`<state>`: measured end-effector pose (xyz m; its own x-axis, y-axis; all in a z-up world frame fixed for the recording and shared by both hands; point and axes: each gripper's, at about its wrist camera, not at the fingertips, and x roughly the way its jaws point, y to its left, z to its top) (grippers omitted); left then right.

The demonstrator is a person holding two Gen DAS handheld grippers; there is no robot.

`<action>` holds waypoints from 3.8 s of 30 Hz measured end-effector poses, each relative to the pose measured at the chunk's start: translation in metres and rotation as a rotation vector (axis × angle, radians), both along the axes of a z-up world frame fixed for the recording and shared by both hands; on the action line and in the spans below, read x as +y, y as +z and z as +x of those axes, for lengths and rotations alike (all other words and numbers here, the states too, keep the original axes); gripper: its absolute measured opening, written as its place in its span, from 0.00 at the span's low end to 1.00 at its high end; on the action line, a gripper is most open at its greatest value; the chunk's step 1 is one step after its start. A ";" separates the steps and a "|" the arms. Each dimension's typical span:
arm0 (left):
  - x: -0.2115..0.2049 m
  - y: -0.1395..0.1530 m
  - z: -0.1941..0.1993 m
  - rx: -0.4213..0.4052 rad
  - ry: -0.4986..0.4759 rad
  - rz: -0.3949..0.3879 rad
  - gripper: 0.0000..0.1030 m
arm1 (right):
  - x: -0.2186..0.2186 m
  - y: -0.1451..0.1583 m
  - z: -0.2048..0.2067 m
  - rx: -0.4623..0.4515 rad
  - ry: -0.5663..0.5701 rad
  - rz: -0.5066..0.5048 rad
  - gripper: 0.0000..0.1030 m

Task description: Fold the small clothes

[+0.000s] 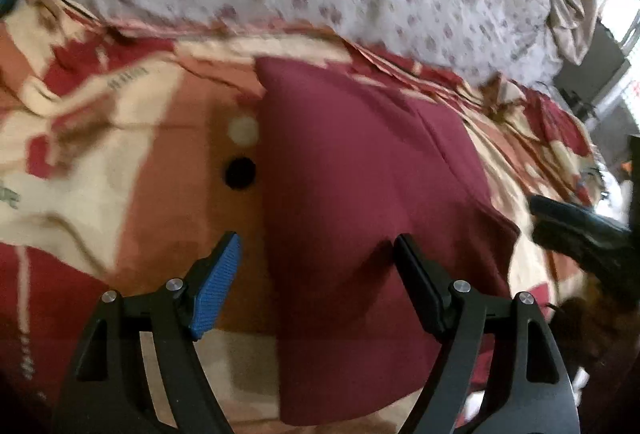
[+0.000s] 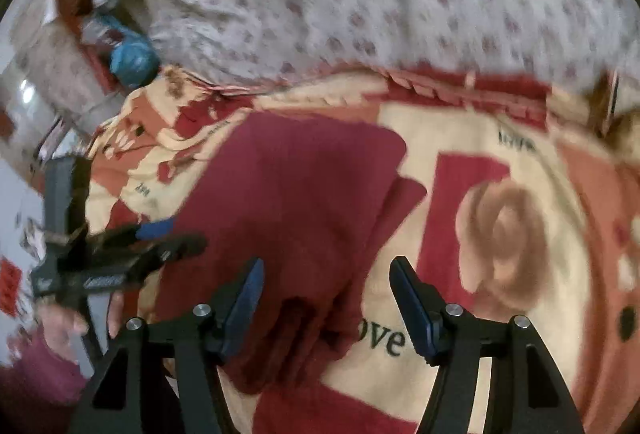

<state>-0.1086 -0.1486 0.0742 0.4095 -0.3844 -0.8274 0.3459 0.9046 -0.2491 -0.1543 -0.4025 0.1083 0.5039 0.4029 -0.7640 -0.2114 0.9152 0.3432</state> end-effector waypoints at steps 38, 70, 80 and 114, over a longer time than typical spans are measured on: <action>0.015 0.040 -0.054 -0.281 0.180 0.144 0.77 | 0.061 -0.008 -0.023 -0.081 -0.194 -0.219 0.77; 0.010 0.029 -0.049 -0.258 0.194 0.139 0.76 | 0.066 -0.012 -0.012 -0.069 -0.223 -0.213 0.83; 0.012 0.021 -0.044 -0.246 0.219 0.139 0.77 | 0.074 -0.016 -0.005 -0.063 -0.222 -0.218 0.83; 0.014 0.010 -0.028 -0.223 0.226 0.147 0.76 | 0.078 -0.028 0.015 -0.025 -0.222 -0.234 0.85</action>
